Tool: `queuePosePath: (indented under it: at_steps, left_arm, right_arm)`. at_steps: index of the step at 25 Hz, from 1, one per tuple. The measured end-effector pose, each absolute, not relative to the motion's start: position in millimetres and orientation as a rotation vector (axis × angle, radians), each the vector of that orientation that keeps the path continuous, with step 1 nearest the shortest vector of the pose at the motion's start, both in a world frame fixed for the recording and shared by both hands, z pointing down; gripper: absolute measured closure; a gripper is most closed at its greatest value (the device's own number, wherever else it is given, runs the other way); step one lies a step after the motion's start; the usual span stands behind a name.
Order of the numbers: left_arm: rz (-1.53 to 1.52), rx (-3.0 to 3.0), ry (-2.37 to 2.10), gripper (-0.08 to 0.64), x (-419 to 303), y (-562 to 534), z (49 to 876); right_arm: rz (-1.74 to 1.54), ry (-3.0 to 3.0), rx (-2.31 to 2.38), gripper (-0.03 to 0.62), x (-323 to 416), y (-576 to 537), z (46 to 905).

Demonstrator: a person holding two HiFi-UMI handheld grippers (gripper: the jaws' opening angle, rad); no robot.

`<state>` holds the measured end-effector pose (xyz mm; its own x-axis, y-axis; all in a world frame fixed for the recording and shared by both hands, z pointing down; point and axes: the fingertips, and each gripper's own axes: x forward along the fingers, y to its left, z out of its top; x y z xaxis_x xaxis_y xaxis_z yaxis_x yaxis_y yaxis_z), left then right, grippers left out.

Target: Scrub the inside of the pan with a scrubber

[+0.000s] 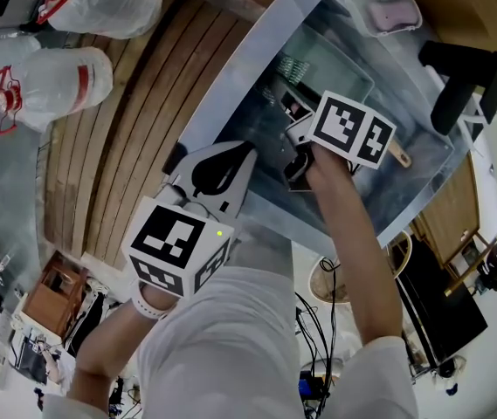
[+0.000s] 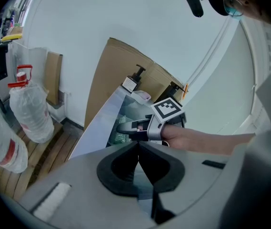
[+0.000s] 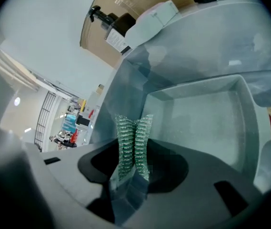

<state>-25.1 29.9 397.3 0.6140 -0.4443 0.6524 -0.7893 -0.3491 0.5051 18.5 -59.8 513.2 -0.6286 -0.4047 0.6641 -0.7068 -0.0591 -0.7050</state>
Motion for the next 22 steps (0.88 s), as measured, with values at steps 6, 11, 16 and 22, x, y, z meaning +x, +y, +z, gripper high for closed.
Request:
queuePosePath:
  at_steps: [6,11,16,22]
  left_arm:
    - [0.512,1.999,-0.982,0.554,-28.0,26.4,394.3]
    - [0.509,1.996,-0.981,0.554,-26.6,25.3,395.0]
    - [0.511,1.990,-0.978,0.554,-26.7,27.2,397.7]
    - [0.510,1.986,-0.991,0.554,-30.8,23.7,396.9]
  right_arm:
    - [1.565,-1.973,1.206,0.440,40.8,-63.0,509.2]
    - [1.465,-1.921,1.264,0.434,64.7,-83.8,523.7]
    - [1.331,-1.918,1.239,0.434,65.3,-103.4,535.5]
    - [1.202,-1.947,1.146,0.434,57.6,-116.6,536.1]
